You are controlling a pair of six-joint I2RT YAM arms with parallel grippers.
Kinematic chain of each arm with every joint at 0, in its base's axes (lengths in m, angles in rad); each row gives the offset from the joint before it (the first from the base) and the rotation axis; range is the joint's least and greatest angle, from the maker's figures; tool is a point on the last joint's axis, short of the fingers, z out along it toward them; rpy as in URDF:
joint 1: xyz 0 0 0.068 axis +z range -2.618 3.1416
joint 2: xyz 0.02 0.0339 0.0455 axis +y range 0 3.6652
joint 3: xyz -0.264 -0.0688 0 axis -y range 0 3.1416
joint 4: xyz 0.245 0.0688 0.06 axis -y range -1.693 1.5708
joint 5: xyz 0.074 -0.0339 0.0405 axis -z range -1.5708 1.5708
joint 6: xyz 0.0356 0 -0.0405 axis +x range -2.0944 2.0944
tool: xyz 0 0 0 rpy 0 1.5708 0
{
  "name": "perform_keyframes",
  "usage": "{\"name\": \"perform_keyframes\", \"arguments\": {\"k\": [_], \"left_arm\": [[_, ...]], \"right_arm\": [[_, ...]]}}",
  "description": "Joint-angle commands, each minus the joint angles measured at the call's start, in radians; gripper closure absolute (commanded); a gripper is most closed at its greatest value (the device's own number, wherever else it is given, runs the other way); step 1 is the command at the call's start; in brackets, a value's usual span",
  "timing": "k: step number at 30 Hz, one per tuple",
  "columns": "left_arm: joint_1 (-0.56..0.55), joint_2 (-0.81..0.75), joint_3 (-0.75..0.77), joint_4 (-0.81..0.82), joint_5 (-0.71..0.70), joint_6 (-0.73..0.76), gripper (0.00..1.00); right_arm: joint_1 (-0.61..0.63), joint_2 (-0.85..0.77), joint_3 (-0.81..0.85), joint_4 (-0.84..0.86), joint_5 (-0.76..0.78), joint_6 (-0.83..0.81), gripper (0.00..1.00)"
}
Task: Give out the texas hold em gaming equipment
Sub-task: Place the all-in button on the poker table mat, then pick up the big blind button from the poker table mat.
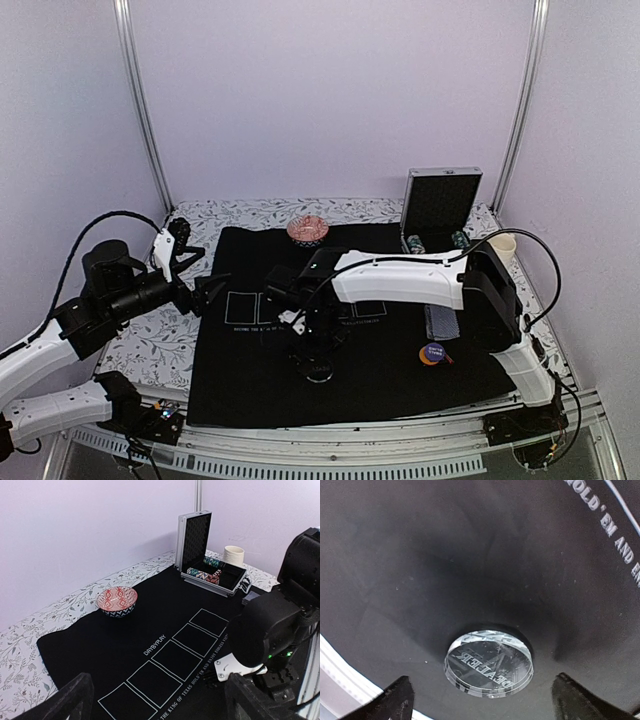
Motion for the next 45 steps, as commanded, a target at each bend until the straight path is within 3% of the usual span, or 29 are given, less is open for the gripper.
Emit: {"name": "perform_keyframes", "arguments": {"k": [1, 7, 16, 19, 28, 34, 37, 45], "left_arm": [[-0.008, 0.002, 0.011, 0.012, -0.005, 0.004, 0.06], [-0.009, 0.005, 0.012, 0.012, -0.005, 0.004, 0.06], [-0.01, 0.007, 0.012, 0.012, -0.001, 0.001, 0.06], [-0.01, 0.011, 0.012, 0.012, 0.003, -0.001, 0.06], [-0.013, 0.058, 0.022, 0.018, 0.043, -0.01, 0.09], [-0.022, 0.241, 0.137, 0.021, 0.283, -0.162, 0.15], [-0.077, 0.363, 0.195, 0.06, 0.288, -0.277, 0.2], [-0.3, 0.857, 0.4, 0.227, 0.316, -0.538, 0.43]], "right_arm": [[0.004, -0.092, 0.025, 0.021, 0.054, 0.015, 0.01], [-0.031, -0.274, -0.1, 0.016, 0.202, 0.119, 0.01], [-0.262, -0.717, -0.745, 0.022, 0.233, 0.506, 0.0], [-0.313, -0.837, -0.915, 0.062, 0.214, 0.564, 0.07], [-0.361, -0.93, -1.065, 0.18, 0.191, 0.554, 0.15], [-0.451, -1.009, -1.223, 0.409, 0.089, 0.48, 0.22], [-0.469, -1.026, -1.272, 0.467, 0.079, 0.463, 0.26], [-0.483, -1.017, -1.316, 0.54, 0.076, 0.411, 0.4]]}}
